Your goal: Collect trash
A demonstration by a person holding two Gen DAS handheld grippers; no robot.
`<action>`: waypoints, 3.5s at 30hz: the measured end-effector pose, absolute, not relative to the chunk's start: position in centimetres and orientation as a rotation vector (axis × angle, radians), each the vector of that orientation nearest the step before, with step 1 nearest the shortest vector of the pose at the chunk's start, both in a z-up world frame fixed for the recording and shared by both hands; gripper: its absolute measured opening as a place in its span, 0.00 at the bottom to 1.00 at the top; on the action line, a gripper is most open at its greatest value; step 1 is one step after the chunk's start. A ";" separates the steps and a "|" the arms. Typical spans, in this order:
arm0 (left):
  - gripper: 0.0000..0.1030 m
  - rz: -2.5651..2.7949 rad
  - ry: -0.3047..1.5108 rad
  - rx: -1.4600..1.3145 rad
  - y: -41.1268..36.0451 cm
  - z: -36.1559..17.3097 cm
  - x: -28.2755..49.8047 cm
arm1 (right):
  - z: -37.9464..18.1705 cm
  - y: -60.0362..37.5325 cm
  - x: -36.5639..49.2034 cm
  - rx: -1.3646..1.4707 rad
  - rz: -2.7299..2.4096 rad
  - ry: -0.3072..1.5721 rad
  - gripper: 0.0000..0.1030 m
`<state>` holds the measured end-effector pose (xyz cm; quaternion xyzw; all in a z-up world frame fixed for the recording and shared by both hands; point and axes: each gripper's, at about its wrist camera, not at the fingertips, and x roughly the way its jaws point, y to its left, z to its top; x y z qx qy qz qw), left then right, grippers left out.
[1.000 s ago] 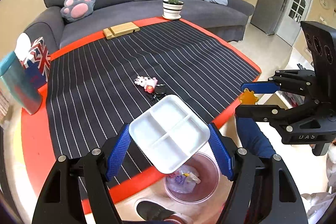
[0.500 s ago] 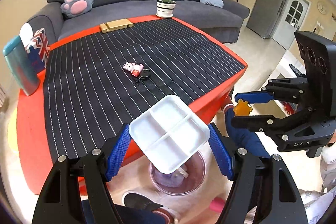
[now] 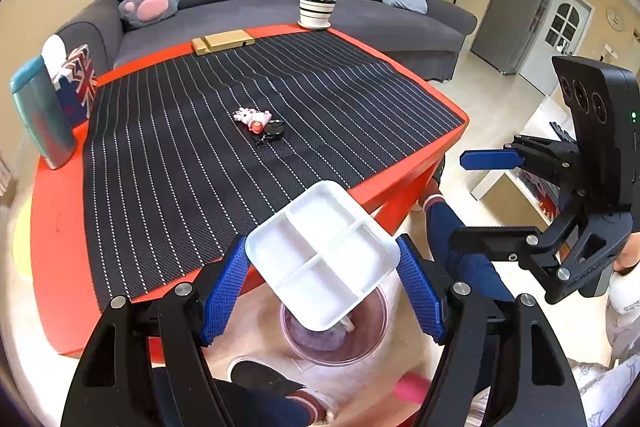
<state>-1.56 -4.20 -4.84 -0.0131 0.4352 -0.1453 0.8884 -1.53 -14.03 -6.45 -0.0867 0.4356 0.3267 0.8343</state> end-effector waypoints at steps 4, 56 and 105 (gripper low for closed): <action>0.69 -0.306 0.914 -0.024 -4.5 -5.1 -1.7 | -6.3 -14.5 -1.5 -0.175 0.678 0.918 0.93; 0.93 -0.259 0.959 -0.022 -10.0 -7.2 0.3 | -5.6 -20.8 -1.0 -0.123 0.665 0.854 0.95; 0.93 -0.167 0.876 -0.012 3.1 -3.7 6.3 | -9.8 -2.5 13.9 -0.538 0.866 0.934 0.79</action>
